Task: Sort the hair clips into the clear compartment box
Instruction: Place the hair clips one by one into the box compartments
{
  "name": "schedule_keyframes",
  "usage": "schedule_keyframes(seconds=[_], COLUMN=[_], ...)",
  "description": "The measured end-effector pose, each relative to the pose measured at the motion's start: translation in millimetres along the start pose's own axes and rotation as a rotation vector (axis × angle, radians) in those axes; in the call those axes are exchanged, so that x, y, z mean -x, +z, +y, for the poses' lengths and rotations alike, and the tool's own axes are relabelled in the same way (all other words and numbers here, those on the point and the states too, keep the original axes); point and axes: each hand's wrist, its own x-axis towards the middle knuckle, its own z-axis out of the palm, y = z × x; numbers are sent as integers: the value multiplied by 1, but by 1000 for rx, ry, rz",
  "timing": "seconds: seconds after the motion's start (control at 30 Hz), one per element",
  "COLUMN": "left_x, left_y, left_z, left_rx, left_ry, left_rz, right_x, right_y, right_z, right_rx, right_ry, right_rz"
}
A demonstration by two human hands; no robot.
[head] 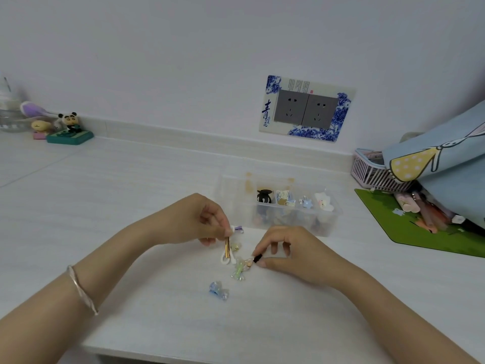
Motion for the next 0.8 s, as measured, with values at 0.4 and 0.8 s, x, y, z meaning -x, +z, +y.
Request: schedule_keyframes(seconds=[0.4,0.8], left_x=[4,32], left_y=[3,-1], left_z=[-5,1], left_rx=[-124,-230], left_ry=[-25,47], left_rz=[33,-104], right_x=[-28,-17], right_y=[-32,-24], right_z=[-15,-14], right_rx=[-16,-91], right_ry=[-115,-82], right_rz=[517,432])
